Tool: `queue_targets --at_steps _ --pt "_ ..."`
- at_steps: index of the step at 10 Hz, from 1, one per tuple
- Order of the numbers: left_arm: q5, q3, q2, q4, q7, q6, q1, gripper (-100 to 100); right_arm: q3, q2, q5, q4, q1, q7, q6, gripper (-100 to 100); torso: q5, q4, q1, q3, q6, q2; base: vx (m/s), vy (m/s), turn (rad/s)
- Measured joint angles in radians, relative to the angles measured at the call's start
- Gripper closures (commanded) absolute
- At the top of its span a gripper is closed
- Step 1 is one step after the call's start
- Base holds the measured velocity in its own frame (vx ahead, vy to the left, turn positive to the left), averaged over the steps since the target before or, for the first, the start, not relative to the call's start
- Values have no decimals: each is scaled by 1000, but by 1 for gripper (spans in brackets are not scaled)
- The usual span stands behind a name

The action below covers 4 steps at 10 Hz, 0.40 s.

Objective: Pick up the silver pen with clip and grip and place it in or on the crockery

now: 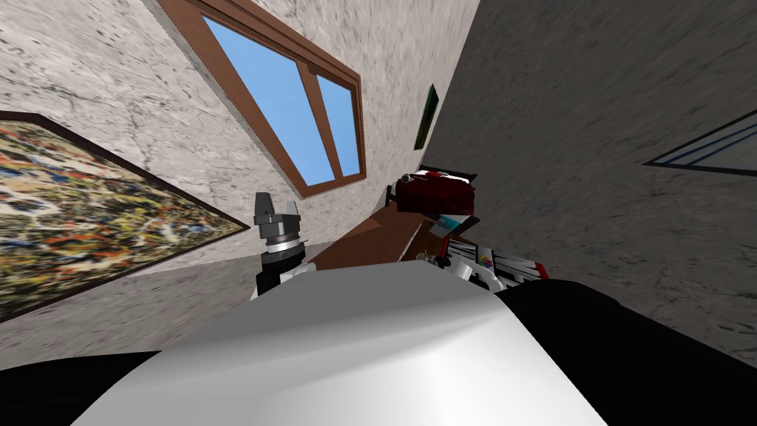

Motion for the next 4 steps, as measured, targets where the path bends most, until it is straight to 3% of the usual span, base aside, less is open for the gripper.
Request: queue_targets --at_steps 4 --pt "0 0 0 0 0 0 0 0 0 0 0 0 0 0 0 0 0 0 0 0 0 0 0 0 0"
